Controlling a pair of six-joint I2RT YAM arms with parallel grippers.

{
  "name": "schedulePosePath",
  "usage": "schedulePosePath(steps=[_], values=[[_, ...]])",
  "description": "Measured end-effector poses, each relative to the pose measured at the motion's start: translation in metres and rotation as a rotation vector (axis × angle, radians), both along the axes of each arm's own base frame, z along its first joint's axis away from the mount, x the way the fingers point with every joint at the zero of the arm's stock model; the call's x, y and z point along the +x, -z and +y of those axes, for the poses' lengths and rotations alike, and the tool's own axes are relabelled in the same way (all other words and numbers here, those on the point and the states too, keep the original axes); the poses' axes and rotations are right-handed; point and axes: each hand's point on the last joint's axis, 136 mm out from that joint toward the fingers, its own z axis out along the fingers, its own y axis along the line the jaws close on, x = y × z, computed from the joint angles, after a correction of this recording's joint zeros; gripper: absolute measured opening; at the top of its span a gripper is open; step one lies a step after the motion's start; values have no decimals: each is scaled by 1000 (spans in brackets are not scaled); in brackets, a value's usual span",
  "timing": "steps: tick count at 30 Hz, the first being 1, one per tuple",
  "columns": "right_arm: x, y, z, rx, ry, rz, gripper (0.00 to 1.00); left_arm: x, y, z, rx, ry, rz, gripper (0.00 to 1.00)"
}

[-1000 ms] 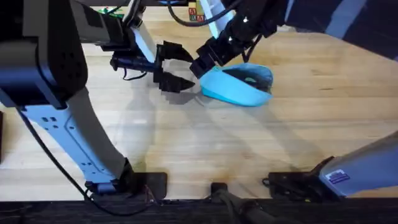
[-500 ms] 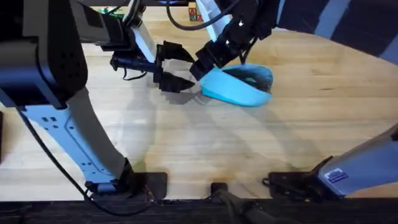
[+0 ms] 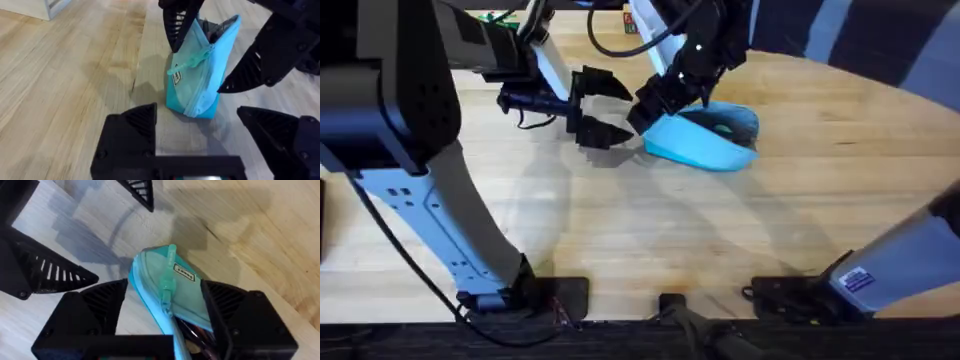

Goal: Unzip the bag, pick up the pens from the table one at a time and place them inside, then zip the bag closed.

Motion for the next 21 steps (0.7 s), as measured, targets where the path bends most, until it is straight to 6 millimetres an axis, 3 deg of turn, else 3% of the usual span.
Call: schedulePosePath(steps=[12,17,21], values=[[1,-1,1,4,0,-6,844,0,0,0,0,0,0,994],[6,-10,4,16,0,-24,811,0,0,0,0,0,0,994],[0,-10,0,-4,0,5,781,0,0,0,0,0,0,993]])
